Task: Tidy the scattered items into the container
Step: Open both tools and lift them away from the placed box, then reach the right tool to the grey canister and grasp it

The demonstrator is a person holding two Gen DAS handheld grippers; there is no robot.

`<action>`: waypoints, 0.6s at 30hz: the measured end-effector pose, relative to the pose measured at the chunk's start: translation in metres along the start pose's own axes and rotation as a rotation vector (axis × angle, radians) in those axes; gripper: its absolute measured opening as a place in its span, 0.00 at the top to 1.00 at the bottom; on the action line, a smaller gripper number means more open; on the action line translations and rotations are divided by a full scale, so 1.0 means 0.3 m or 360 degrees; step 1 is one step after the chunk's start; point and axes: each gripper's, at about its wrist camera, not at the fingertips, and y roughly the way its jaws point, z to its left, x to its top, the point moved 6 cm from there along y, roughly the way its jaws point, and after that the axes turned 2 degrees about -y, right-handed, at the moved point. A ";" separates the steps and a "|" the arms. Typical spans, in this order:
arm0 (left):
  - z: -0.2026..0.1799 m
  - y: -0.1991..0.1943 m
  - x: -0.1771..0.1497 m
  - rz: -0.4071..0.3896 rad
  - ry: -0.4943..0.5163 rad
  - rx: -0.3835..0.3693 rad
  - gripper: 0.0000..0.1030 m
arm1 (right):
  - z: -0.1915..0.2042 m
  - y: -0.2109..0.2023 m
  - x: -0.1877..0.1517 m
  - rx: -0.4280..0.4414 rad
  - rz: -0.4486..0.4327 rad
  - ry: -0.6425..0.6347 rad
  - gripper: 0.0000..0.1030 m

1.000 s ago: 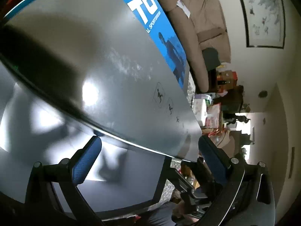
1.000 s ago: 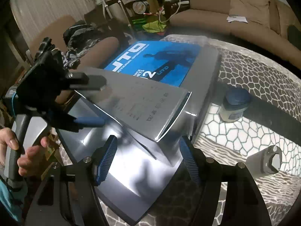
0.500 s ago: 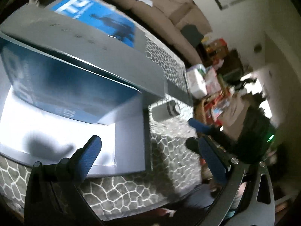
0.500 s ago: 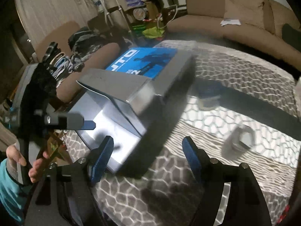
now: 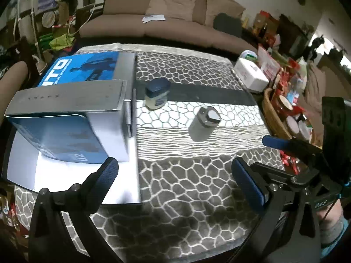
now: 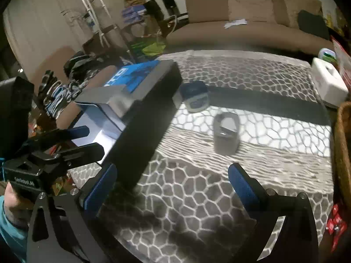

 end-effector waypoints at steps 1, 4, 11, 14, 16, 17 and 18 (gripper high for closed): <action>-0.014 0.004 -0.005 0.0004 0.0005 0.0002 0.00 | -0.015 -0.014 -0.008 -0.0014 -0.0011 0.0007 0.00; -0.067 0.020 -0.011 0.0017 0.0016 0.0015 0.00 | -0.047 -0.046 -0.023 -0.0026 -0.0035 0.0028 0.00; -0.141 0.072 -0.005 0.0022 0.0043 0.0053 0.00 | -0.140 -0.093 -0.065 -0.0059 -0.0066 0.0100 0.00; -0.160 0.108 -0.009 0.0028 0.0032 0.0063 0.00 | -0.184 -0.094 -0.081 -0.0079 -0.0075 0.0134 0.00; -0.161 0.136 -0.008 0.0000 -0.0009 0.0061 0.00 | -0.213 -0.087 -0.088 -0.0095 -0.0080 0.0159 0.00; -0.159 0.145 -0.008 -0.0022 -0.0039 0.0047 0.00 | -0.236 -0.078 -0.092 -0.0096 -0.0085 0.0190 0.00; -0.155 0.152 -0.010 -0.0059 -0.0081 0.0013 0.00 | -0.253 -0.072 -0.094 -0.0099 -0.0091 0.0215 0.00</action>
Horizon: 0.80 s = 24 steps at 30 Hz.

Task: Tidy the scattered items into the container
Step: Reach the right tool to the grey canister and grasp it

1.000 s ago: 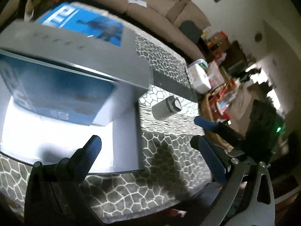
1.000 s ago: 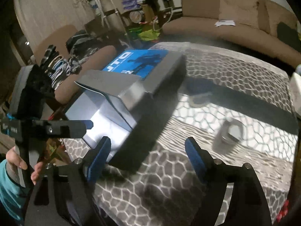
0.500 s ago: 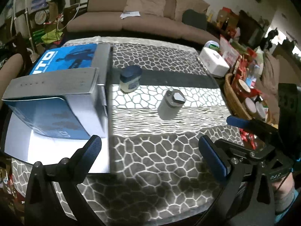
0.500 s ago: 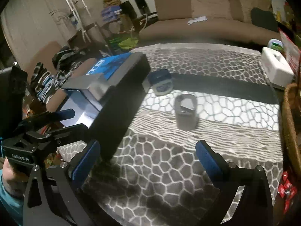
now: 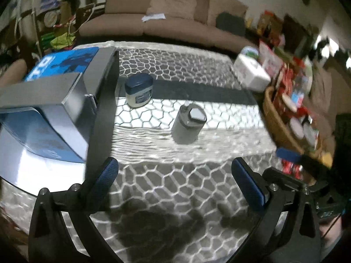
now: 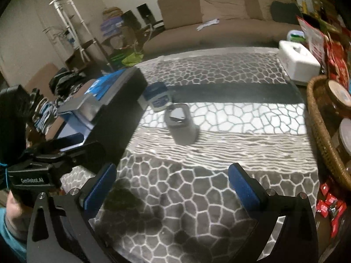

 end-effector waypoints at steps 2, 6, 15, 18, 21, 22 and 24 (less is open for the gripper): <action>0.009 0.002 -0.020 -0.0106 -0.0092 -0.0114 0.00 | -0.039 0.023 0.003 -0.0003 -0.0011 0.0055 0.00; -0.004 0.013 -0.073 -0.0188 -0.0074 -0.0262 0.00 | -0.083 0.094 0.024 -0.0021 -0.0018 0.0078 0.00; 0.036 0.038 -0.097 -0.0202 -0.0120 -0.0393 0.00 | -0.041 0.383 0.107 0.0046 0.0058 -0.0078 0.00; 0.032 0.030 -0.101 -0.0217 -0.0100 -0.0396 0.00 | -0.015 0.464 0.123 0.0051 0.0081 -0.0140 0.00; 0.040 0.012 -0.095 -0.0250 -0.0148 -0.0471 0.00 | -0.002 0.519 0.138 0.0030 0.0087 -0.0201 0.00; 0.041 0.011 -0.092 -0.0251 -0.0155 -0.0480 0.00 | 0.001 0.530 0.140 0.0017 0.0087 -0.0219 0.00; 0.042 0.016 -0.089 -0.0247 -0.0166 -0.0488 0.00 | -0.010 0.546 0.141 -0.0026 0.0086 -0.0238 0.08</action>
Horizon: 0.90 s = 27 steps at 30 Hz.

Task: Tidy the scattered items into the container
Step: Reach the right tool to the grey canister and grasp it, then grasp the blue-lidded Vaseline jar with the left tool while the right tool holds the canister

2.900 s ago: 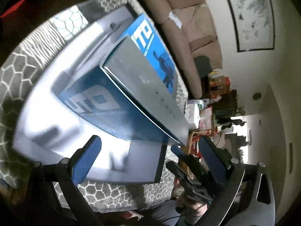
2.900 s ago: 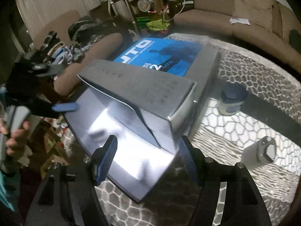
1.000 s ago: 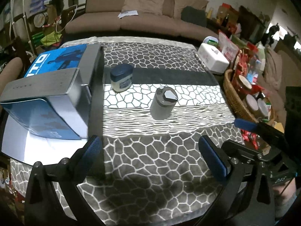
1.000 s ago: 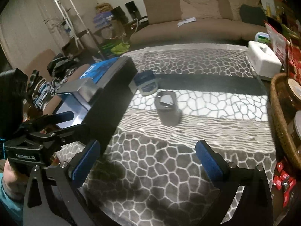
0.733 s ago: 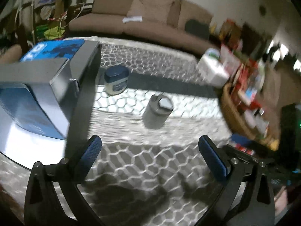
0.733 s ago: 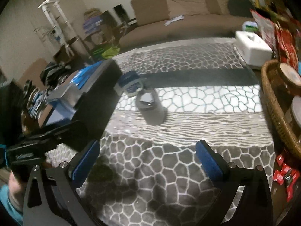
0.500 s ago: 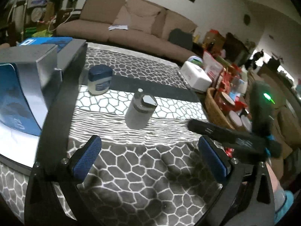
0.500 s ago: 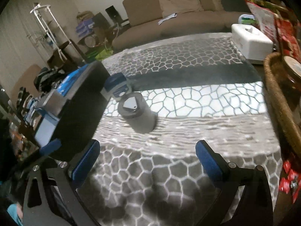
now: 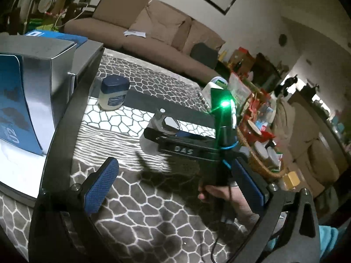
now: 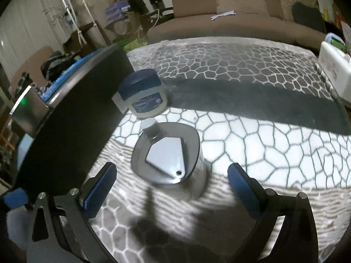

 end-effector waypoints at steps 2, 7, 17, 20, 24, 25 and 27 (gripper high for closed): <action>0.003 0.010 0.000 0.0004 -0.0010 -0.0006 0.00 | -0.010 0.015 -0.007 0.0006 0.0031 0.0016 0.42; 0.039 0.054 -0.024 0.0066 -0.0103 0.0028 0.00 | -0.025 -0.010 0.001 0.0006 0.0027 0.0026 0.45; 0.010 0.194 0.049 0.0029 -0.0114 0.0290 0.00 | -0.187 -0.323 0.009 -0.0084 -0.0124 0.0199 0.45; 0.011 0.291 0.106 -0.0027 -0.0085 0.0515 0.00 | -0.252 -0.390 -0.010 -0.0059 -0.0181 0.0305 0.45; 0.045 0.451 0.201 -0.0117 -0.0055 0.0857 0.00 | -0.307 -0.428 -0.045 -0.0021 -0.0198 0.0371 0.45; 0.056 0.482 0.220 -0.0126 -0.0063 0.0909 0.00 | -0.318 -0.427 -0.049 -0.0011 -0.0196 0.0377 0.45; 0.087 0.533 0.263 -0.0167 -0.0084 0.1027 0.00 | -0.333 -0.424 -0.061 0.0017 -0.0179 0.0394 0.45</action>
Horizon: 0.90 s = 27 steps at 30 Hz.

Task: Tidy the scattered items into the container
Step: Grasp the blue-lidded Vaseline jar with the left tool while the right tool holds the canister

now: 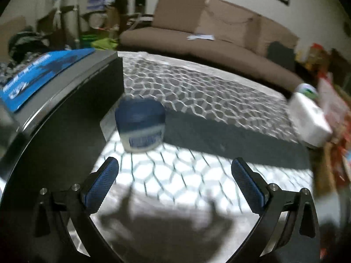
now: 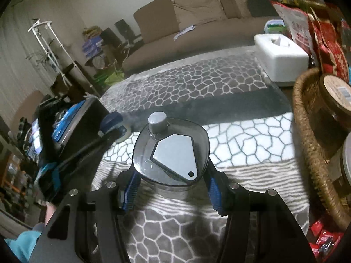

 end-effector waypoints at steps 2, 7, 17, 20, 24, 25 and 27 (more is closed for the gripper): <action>0.006 0.045 0.027 -0.0029 -0.0059 0.0063 0.00 | -0.010 0.003 -0.005 0.0018 0.0018 0.0000 0.45; 0.043 0.181 0.039 0.0030 -0.0177 0.0138 0.00 | -0.005 0.007 -0.002 0.0084 0.0038 -0.0025 0.45; 0.106 0.310 0.055 -0.0001 -0.0249 0.0238 0.00 | -0.012 0.012 0.001 0.0194 0.0065 0.0029 0.46; 0.127 0.314 0.035 0.0019 -0.0292 0.0241 0.00 | -0.006 0.016 0.007 0.0200 0.0064 0.0014 0.46; 0.152 0.303 0.031 -0.0042 -0.0329 0.0250 0.00 | -0.008 0.052 -0.010 0.0173 0.0121 0.0016 0.48; 0.152 0.314 0.032 -0.0029 -0.0320 0.0252 0.00 | -0.010 0.057 -0.014 0.0166 0.0129 0.0017 0.48; 0.138 0.329 0.039 0.0001 -0.0287 0.0247 0.00 | -0.009 0.058 -0.021 0.0154 0.0134 0.0001 0.48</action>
